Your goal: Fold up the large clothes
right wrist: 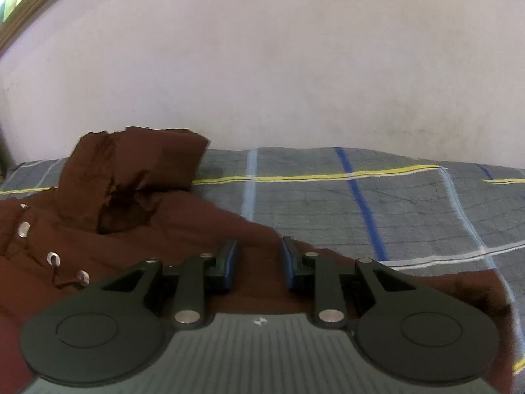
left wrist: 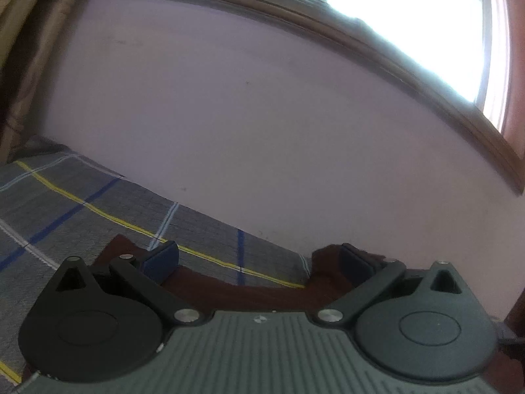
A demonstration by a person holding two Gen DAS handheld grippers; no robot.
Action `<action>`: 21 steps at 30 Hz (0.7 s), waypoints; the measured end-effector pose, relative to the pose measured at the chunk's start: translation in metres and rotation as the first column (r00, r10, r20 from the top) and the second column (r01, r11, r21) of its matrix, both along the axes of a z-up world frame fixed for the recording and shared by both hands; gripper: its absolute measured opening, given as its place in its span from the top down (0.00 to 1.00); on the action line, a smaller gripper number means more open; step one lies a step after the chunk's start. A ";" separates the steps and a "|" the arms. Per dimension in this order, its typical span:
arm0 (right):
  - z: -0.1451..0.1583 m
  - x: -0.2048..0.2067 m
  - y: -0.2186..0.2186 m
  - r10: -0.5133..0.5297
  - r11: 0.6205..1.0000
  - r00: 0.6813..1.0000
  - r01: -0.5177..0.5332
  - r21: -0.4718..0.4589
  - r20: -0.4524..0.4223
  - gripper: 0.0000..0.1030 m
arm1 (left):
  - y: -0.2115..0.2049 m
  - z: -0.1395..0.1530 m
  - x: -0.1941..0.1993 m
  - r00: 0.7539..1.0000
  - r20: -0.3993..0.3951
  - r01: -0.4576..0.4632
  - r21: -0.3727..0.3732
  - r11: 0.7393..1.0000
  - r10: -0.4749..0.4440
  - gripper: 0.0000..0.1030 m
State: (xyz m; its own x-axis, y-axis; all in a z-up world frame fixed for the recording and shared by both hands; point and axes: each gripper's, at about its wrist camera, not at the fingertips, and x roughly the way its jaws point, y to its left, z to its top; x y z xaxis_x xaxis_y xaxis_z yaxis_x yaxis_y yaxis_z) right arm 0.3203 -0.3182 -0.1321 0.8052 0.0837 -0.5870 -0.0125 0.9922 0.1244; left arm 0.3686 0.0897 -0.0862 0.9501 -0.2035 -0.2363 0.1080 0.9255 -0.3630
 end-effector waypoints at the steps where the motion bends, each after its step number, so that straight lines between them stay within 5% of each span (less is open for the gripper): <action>1: 0.000 -0.003 -0.002 -0.005 1.000 1.000 0.005 -0.024 0.002 0.75 | 0.003 0.000 -0.001 1.000 -0.003 -0.005 -0.007 1.000 0.005 0.02; 8: 0.001 -0.023 -0.044 -0.097 0.992 0.995 0.099 -0.074 0.020 0.74 | 0.007 -0.002 0.003 1.000 -0.008 -0.003 -0.030 1.000 0.003 0.00; 11: -0.004 -0.031 -0.077 -0.158 0.987 0.987 0.158 -0.021 0.001 0.56 | 0.007 -0.001 0.001 1.000 -0.004 -0.006 -0.039 0.999 0.006 0.00; 13: -0.005 -0.032 -0.085 -0.175 0.984 0.984 0.175 0.011 -0.006 0.56 | 0.007 -0.002 0.002 1.000 -0.006 -0.009 -0.036 0.999 0.008 0.00; 16: -0.004 -0.031 -0.067 -0.197 0.973 0.980 0.199 -0.116 0.024 0.52 | 0.007 -0.002 0.002 1.000 -0.003 -0.011 -0.030 0.999 0.010 0.00; 21: -0.004 -0.032 -0.061 -0.225 0.958 0.973 0.229 -0.173 0.045 0.44 | 0.001 0.004 -0.004 1.000 -0.003 -0.029 0.016 0.999 0.029 0.00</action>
